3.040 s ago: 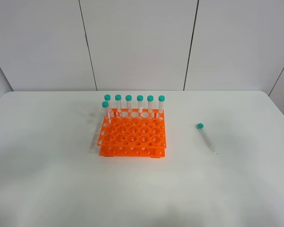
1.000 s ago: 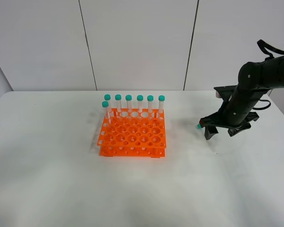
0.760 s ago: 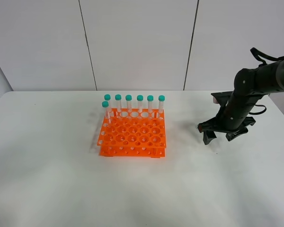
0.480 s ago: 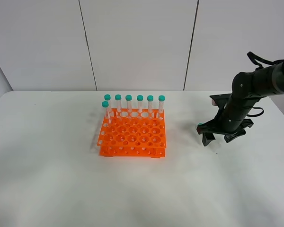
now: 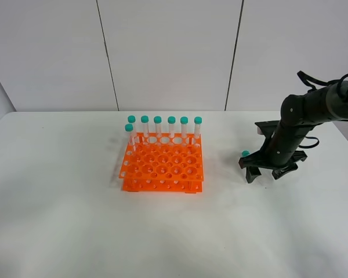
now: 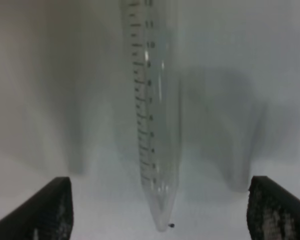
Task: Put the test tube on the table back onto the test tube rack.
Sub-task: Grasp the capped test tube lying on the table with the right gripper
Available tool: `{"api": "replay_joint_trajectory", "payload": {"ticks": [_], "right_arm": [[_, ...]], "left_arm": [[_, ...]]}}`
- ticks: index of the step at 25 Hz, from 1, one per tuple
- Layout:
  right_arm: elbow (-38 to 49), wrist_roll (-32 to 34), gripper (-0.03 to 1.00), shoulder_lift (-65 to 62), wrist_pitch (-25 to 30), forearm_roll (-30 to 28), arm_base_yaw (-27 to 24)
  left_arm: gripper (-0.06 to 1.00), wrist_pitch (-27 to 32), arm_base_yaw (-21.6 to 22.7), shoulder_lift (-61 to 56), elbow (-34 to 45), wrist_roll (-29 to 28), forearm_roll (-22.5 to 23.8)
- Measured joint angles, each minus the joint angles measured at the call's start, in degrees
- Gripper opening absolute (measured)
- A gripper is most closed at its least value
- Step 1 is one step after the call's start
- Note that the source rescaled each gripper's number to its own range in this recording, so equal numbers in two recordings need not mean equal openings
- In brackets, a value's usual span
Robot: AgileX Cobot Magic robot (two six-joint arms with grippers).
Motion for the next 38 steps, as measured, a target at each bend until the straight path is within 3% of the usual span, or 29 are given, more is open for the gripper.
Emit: {"api": "replay_joint_trajectory", "payload": {"ticks": [38], "right_arm": [[0.00,-0.10,0.82,1.45,-1.00,1.56,0.00]], "left_arm": [[0.99,0.00,0.00,0.00,0.00,0.00,0.00]]}}
